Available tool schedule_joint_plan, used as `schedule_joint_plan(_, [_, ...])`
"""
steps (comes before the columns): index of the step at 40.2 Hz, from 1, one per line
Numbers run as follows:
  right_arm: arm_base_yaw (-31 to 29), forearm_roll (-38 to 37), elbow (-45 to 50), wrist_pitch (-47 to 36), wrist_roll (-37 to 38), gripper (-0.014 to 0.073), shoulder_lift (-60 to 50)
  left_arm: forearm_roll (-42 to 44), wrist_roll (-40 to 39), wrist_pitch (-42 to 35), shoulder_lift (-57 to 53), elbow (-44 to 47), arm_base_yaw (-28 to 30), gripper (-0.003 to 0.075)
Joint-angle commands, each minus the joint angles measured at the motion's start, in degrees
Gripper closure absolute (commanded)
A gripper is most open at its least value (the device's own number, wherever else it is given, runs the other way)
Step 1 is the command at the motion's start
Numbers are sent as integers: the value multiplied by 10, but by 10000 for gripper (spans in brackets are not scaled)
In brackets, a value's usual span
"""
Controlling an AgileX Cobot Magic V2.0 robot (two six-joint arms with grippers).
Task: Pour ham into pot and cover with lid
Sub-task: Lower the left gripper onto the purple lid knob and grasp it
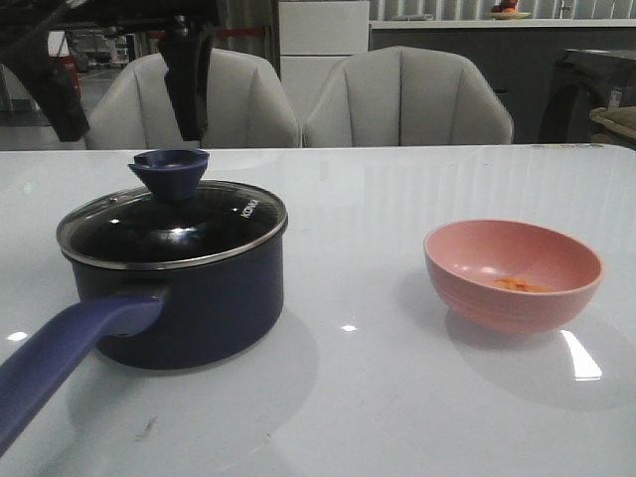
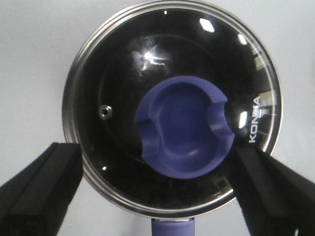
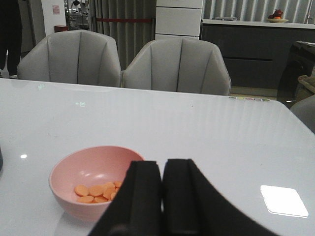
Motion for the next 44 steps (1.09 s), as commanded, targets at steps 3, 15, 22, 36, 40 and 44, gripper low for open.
schedule_joint_plan(3, [-3,-1,6,-43,-6,433,-11,-21,-19,16,11,-59,-3,73])
schedule_joint_plan(15, [-3,-1,6,-43,-6,433,-11,-22,-33,28,44,-84,-4,73])
schedule_joint_plan(22, [-3,-1,6,-43,-6,433,-11,-29,-35,31,60,-85,-4,73])
schedule_joint_plan(36, [-3,-1,6,-43,-6,433,-11,-30,-44,31,64,-85,-4,73])
schedule_joint_plan(40, [-3,-1,6,-43,-6,433,-12,-29,-44,31,67,-85,-4,83])
schedule_joint_plan(44, [-3,-1,6,-43,-6,433,-12,-29,-45,31,70,-85,-4,126])
